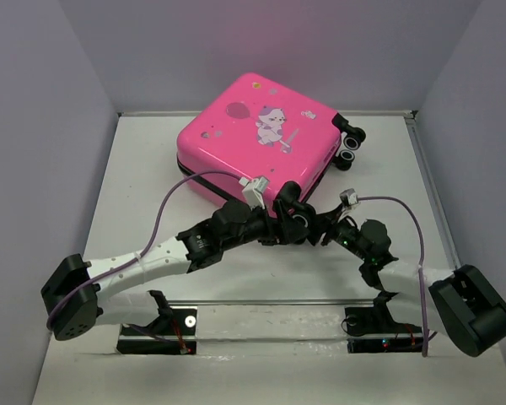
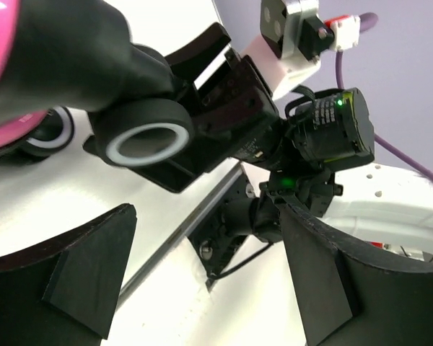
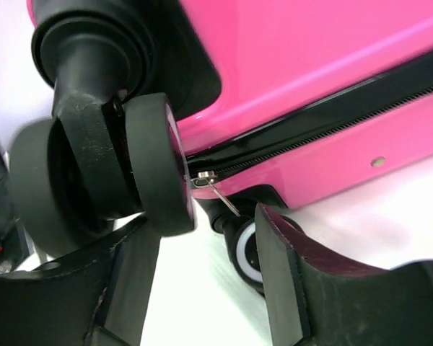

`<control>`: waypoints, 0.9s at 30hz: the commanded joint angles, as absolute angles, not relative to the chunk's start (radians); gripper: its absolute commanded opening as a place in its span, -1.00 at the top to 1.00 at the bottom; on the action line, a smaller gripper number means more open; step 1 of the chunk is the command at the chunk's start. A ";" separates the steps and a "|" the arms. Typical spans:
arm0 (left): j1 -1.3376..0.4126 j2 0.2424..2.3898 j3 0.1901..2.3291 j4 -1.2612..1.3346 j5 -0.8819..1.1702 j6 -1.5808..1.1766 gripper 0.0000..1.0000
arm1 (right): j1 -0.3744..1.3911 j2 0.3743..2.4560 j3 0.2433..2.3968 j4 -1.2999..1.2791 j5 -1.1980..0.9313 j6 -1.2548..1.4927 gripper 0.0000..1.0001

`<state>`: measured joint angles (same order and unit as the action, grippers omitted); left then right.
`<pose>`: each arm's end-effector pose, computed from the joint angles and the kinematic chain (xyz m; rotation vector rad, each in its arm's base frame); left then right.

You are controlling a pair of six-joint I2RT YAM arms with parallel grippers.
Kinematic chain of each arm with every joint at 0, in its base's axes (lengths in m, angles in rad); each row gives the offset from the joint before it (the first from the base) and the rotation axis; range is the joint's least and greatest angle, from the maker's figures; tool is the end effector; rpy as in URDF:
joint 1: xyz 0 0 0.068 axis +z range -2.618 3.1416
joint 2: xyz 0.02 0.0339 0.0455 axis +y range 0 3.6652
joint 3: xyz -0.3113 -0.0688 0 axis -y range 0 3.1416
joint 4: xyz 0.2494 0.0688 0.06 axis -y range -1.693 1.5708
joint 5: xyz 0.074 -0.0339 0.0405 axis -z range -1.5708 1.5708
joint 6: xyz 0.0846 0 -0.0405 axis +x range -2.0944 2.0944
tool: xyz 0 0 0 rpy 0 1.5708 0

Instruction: Pack the luggage

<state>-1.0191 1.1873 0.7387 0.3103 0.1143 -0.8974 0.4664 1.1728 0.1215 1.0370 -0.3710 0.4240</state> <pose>0.1547 -0.2698 0.3263 0.2165 1.9489 -1.4592 0.1899 0.1300 0.2116 -0.3392 1.6387 0.9773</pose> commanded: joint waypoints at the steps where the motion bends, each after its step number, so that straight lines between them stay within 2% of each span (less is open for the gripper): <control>1: -1.055 1.184 0.768 0.287 0.089 -0.923 -0.83 | 0.476 1.057 0.121 0.832 -0.284 0.462 -0.16; 9: -1.074 1.273 0.877 0.285 0.022 -0.885 -0.82 | 0.476 0.905 0.117 0.586 -0.130 0.517 -0.02; 17: -1.072 1.344 0.937 0.307 -0.046 -0.871 -0.81 | 0.476 0.819 0.080 0.525 -0.126 0.581 0.08; 27: -1.063 1.439 0.971 0.331 -0.103 -0.876 -0.80 | 0.476 0.768 0.066 0.511 -0.137 0.580 0.09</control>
